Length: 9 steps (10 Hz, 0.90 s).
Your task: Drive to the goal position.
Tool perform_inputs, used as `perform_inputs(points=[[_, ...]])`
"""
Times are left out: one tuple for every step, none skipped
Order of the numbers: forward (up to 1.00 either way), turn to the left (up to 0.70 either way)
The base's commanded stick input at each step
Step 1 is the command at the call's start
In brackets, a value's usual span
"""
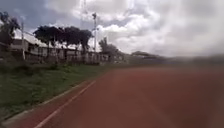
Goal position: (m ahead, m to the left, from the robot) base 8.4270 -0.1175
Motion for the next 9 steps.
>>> perform_inputs(points=[[1.00,0.00],[1.00,0.00],[1.00,0.00],[1.00,0.00],[1.00,0.00],[1.00,0.00],[1.00,0.00],[1.00,0.00],[1.00,0.00]])
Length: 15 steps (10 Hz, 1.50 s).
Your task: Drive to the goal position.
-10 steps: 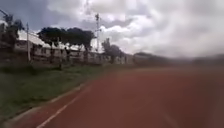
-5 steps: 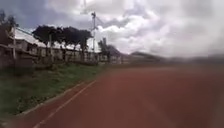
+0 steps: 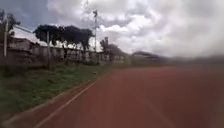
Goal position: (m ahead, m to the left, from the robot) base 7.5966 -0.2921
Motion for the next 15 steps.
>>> perform_inputs(points=[[1.00,0.00],[1.00,0.00],[1.00,0.00],[1.00,-0.19],[1.00,-0.35],[1.00,-0.35],[1.00,-0.35],[1.00,-0.35],[1.00,-0.24],[1.00,-0.12],[1.00,-0.02],[1.00,0.00],[1.00,0.00],[1.00,0.00],[1.00,0.00]])
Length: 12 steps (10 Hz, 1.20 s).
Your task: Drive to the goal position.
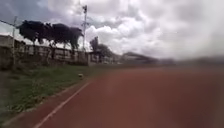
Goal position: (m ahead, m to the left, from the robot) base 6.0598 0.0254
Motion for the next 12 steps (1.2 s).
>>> perform_inputs(points=[[1.00,0.00],[1.00,0.00],[1.00,0.00],[1.00,0.00],[1.00,0.00],[1.00,0.00],[1.00,0.00],[1.00,0.00],[1.00,0.00],[1.00,0.00],[1.00,0.00],[1.00,0.00]])
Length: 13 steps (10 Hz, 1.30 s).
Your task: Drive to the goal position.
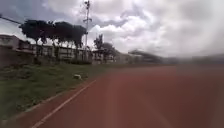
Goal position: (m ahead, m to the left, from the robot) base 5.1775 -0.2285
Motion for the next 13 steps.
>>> perform_inputs(points=[[1.00,0.00],[1.00,0.00],[1.00,0.00],[1.00,0.00],[1.00,0.00],[1.00,0.00],[1.00,0.00],[1.00,0.00],[1.00,0.00],[1.00,0.00],[1.00,0.00],[1.00,0.00],[1.00,0.00]])
